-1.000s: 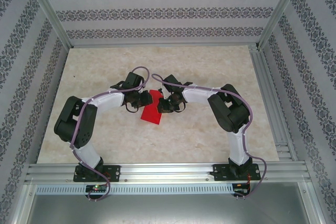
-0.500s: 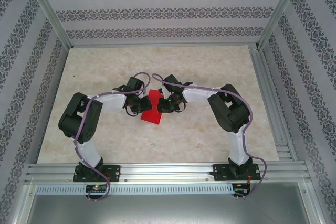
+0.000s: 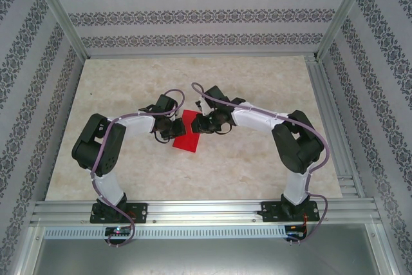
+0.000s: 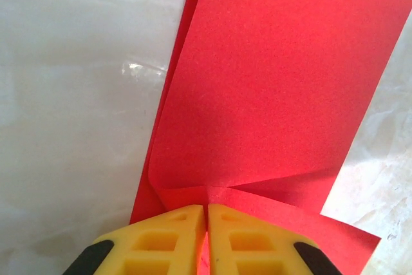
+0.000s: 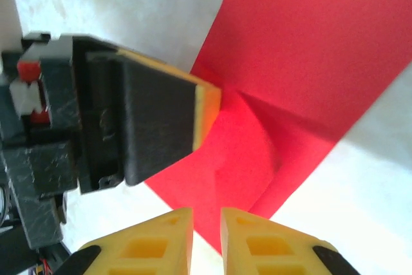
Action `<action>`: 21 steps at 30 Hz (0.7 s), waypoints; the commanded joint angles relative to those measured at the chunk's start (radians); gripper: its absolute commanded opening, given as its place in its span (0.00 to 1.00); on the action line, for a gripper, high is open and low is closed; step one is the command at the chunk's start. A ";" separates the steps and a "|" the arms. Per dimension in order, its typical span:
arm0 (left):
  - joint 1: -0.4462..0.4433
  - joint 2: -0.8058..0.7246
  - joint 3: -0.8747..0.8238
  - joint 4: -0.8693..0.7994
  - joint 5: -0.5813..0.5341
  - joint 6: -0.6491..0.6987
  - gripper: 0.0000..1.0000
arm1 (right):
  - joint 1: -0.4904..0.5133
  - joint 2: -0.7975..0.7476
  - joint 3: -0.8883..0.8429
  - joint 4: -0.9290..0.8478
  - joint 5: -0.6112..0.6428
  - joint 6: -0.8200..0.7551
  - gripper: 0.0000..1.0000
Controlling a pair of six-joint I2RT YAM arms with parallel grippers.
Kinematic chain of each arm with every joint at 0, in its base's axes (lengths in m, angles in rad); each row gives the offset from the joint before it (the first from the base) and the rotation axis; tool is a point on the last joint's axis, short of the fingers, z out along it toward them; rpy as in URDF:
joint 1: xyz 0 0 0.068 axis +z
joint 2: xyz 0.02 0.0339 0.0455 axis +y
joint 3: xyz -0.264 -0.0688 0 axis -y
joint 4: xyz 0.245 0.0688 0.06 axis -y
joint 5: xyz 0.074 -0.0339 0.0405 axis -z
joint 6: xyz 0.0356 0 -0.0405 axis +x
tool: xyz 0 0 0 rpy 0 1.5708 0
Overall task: Fold a paper plane with a square sheet of paper (pick it up from the middle)
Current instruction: Fold the triangle a second time at the center of the table.
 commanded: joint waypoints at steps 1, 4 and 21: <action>-0.006 0.048 -0.026 -0.101 -0.097 -0.011 0.13 | 0.033 0.003 -0.026 0.017 0.005 0.041 0.17; -0.009 0.050 -0.022 -0.103 -0.100 -0.013 0.13 | 0.061 0.019 -0.025 0.033 -0.007 0.056 0.16; -0.016 0.057 -0.020 -0.105 -0.109 -0.020 0.13 | 0.087 0.126 -0.003 -0.015 0.026 0.061 0.14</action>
